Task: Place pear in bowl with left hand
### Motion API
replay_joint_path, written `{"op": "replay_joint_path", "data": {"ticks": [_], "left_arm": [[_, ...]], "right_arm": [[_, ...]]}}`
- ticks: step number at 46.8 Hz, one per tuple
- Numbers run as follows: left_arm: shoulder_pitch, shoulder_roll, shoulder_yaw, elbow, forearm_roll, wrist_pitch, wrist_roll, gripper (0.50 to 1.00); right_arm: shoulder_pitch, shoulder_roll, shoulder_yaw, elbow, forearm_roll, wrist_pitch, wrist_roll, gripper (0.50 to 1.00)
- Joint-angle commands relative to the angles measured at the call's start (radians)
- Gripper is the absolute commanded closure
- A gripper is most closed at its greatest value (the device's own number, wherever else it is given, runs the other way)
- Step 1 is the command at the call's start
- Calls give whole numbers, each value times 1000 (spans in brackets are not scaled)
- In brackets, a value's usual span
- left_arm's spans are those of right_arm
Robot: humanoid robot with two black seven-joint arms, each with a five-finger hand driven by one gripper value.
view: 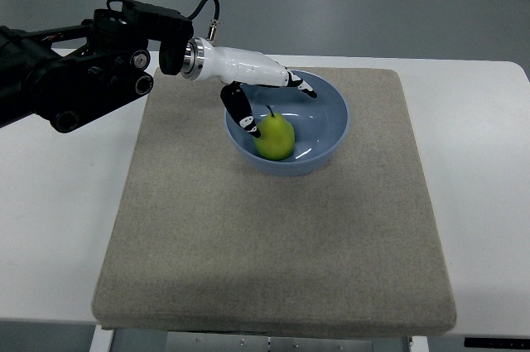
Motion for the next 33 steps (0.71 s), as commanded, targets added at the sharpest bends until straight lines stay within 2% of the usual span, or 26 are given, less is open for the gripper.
{"op": "replay_joint_path", "data": {"ticks": [1, 9, 15, 20, 33], "left_arm": [[0, 2, -1, 1, -18, 2, 0, 506], [-10, 3, -3, 7, -214, 25, -2, 506], [-1, 14, -9, 9, -426, 123, -3, 506], [6, 15, -8, 16, -503, 192, -3, 506], [8, 25, -8, 76, -560, 206, -3, 506]], "right_arm": [[0, 0, 0, 0, 0, 0, 0, 576], [0, 0, 0, 0, 0, 0, 0, 574], [0, 0, 0, 0, 0, 0, 0, 574], [0, 0, 0, 0, 0, 0, 0, 574], [0, 0, 0, 0, 0, 0, 0, 574]]}}
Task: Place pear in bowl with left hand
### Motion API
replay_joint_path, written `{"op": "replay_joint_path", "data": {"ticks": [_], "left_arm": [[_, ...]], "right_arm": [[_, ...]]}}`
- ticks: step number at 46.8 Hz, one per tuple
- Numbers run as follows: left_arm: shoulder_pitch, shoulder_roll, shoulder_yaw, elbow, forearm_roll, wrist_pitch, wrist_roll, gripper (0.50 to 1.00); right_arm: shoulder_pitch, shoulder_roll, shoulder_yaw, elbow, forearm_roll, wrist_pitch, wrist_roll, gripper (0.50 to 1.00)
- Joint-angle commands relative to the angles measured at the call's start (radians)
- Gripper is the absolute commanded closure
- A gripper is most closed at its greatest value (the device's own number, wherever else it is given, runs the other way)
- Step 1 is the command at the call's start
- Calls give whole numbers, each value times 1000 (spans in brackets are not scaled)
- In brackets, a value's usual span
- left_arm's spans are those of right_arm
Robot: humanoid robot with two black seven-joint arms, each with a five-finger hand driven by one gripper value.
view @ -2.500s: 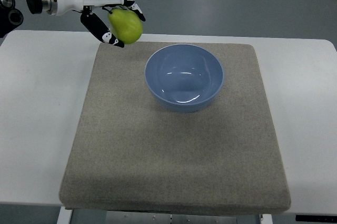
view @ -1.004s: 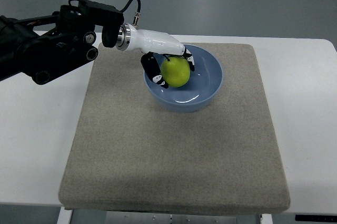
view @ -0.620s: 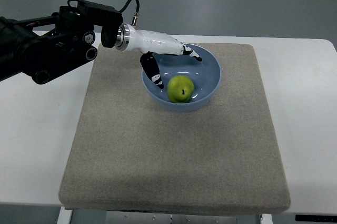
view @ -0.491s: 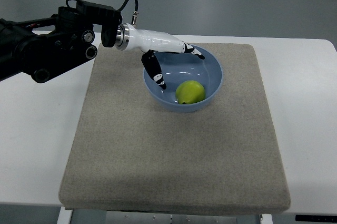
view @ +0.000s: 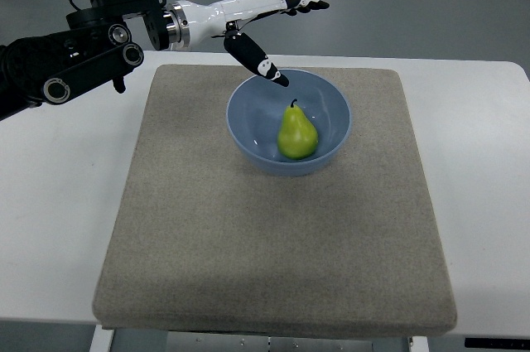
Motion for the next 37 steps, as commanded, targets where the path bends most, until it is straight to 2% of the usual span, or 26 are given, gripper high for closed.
{"op": "replay_joint_path", "data": {"ticks": [1, 12, 37], "left_arm": [[0, 5, 6, 21, -31, 0, 0, 506], [3, 11, 11, 90, -208, 0, 0, 506], [83, 67, 9, 118, -682, -44, 2, 506]], "right_arm": [[0, 0, 0, 0, 0, 0, 0, 574], [0, 0, 0, 0, 0, 0, 0, 574], [0, 0, 0, 0, 0, 0, 0, 574]]}}
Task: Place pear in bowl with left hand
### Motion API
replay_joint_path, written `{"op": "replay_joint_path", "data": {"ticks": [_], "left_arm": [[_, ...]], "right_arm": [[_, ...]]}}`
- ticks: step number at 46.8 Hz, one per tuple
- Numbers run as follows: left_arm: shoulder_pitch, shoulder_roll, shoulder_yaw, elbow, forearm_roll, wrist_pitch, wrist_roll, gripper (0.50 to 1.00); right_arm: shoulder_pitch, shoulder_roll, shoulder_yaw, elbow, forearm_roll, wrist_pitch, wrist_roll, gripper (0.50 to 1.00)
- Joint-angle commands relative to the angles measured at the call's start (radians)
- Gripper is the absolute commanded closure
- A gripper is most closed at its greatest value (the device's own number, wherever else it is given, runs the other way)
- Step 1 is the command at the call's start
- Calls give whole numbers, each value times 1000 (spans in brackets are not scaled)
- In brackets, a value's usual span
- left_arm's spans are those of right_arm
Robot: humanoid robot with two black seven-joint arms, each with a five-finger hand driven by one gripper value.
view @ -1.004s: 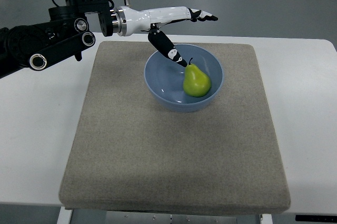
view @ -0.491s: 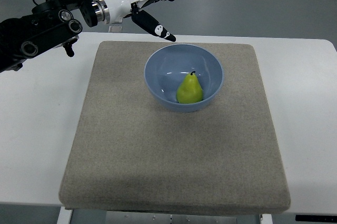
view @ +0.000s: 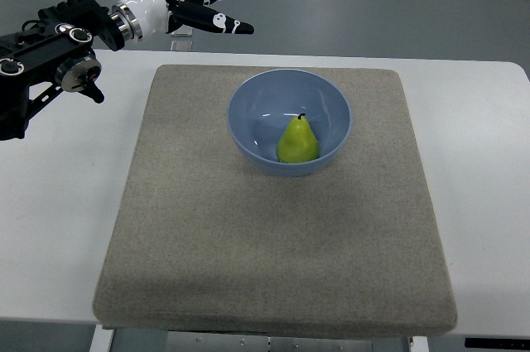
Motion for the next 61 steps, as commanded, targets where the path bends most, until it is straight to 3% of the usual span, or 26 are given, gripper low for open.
{"op": "replay_joint_path", "data": {"ticks": [1, 10, 21, 27, 39, 49, 61], "left_arm": [[2, 3, -1, 18, -49, -5, 0, 506], [22, 19, -8, 59, -199, -17, 1, 506], [93, 22, -72, 193, -331, -265, 11, 506], [97, 20, -90, 213, -334, -301, 35, 506], [111, 17, -124, 253, -389, -367, 193, 506], [120, 7, -150, 346, -587, -387, 400, 506], [183, -23, -259, 348, -603, -387, 440, 506]], "right_arm": [[0, 0, 0, 0, 0, 0, 0, 574], [0, 0, 0, 0, 0, 0, 0, 574], [0, 0, 0, 0, 0, 0, 0, 574], [0, 0, 0, 0, 0, 0, 0, 574], [0, 0, 0, 0, 0, 0, 0, 574], [0, 0, 0, 0, 0, 0, 0, 574], [0, 0, 0, 0, 0, 0, 0, 574]]}}
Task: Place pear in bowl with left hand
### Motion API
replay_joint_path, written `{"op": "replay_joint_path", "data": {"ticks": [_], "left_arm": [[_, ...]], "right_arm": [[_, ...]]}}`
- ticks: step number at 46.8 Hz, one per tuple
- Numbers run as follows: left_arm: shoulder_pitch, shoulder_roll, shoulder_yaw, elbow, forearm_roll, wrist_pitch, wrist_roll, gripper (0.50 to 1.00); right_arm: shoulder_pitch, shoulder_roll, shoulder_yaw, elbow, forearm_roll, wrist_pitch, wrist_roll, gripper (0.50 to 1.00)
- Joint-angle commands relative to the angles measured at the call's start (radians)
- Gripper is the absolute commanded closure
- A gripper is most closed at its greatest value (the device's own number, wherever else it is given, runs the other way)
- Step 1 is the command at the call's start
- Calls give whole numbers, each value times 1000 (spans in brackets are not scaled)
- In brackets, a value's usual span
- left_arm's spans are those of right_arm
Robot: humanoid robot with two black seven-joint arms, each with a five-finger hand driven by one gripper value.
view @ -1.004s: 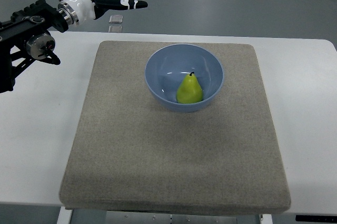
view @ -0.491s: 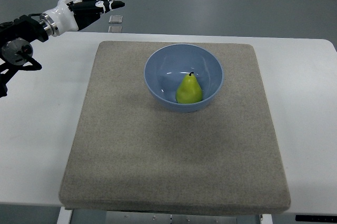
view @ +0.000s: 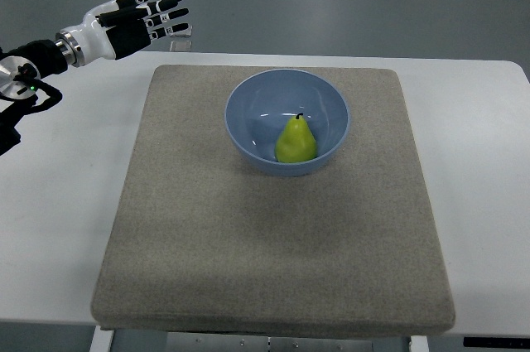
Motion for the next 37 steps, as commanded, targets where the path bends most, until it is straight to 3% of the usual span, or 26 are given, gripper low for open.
{"op": "replay_joint_path", "data": {"ticks": [1, 37], "left_arm": [[34, 0, -39, -8, 2, 0, 10, 506], [119, -18, -200, -19, -53, 0, 17, 506]], "right_arm": [[0, 0, 0, 0, 0, 0, 0, 574], [0, 0, 0, 0, 0, 0, 0, 574]]}}
